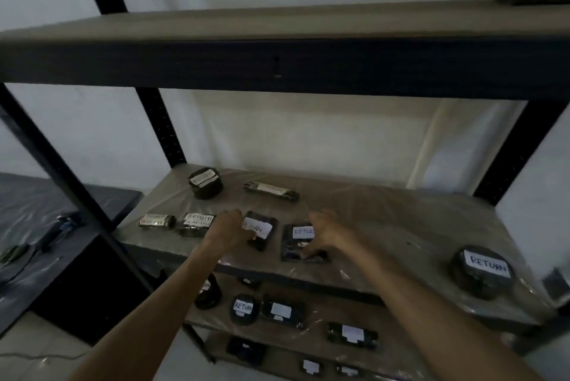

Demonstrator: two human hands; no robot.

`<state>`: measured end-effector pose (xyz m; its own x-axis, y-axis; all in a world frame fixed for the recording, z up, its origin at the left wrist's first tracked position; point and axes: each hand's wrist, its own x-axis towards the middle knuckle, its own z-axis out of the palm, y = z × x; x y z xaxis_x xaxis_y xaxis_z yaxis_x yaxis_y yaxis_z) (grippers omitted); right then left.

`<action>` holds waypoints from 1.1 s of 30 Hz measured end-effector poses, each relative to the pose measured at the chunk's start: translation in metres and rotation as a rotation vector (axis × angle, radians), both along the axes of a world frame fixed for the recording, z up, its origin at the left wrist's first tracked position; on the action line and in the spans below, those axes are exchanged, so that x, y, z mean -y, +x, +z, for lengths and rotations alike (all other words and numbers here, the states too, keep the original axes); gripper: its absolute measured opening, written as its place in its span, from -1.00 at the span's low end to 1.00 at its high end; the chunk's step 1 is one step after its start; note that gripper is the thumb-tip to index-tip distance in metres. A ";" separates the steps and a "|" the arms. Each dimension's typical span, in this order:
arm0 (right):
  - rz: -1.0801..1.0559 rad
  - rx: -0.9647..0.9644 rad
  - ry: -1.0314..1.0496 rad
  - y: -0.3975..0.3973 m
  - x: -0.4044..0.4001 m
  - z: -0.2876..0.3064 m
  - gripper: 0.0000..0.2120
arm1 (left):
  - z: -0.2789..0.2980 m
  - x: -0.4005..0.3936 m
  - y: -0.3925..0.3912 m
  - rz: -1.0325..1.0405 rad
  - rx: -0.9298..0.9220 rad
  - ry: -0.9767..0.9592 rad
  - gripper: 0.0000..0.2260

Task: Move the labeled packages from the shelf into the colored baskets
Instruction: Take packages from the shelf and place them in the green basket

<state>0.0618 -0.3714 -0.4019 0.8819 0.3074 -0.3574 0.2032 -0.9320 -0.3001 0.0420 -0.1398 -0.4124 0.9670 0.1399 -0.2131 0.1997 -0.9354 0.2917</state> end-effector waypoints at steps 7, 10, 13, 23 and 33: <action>-0.186 0.077 0.118 -0.020 -0.001 0.008 -0.20 | 0.011 -0.018 0.008 0.009 -0.085 -0.449 -0.67; -0.236 0.119 0.345 -0.039 0.015 0.003 -0.45 | 0.018 -0.016 -0.006 0.047 -0.161 -0.790 -0.66; -0.366 0.072 0.592 -0.065 0.032 0.009 -0.54 | 0.022 -0.010 -0.022 0.026 -0.190 -1.002 -0.57; -0.737 -0.013 1.183 -0.180 0.139 0.014 -0.55 | 0.018 0.082 -0.078 -0.202 -0.285 -1.131 -0.39; -1.130 0.185 1.322 -0.348 0.324 0.018 -0.77 | 0.009 0.320 -0.190 -0.296 -0.523 -1.284 -0.57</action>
<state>-0.2866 -0.6952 -0.3837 0.8461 -0.4570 -0.2742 -0.2004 0.2039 -0.9582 -0.1480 -0.4598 -0.4031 0.6971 -0.6129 -0.3719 0.3939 -0.1060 0.9130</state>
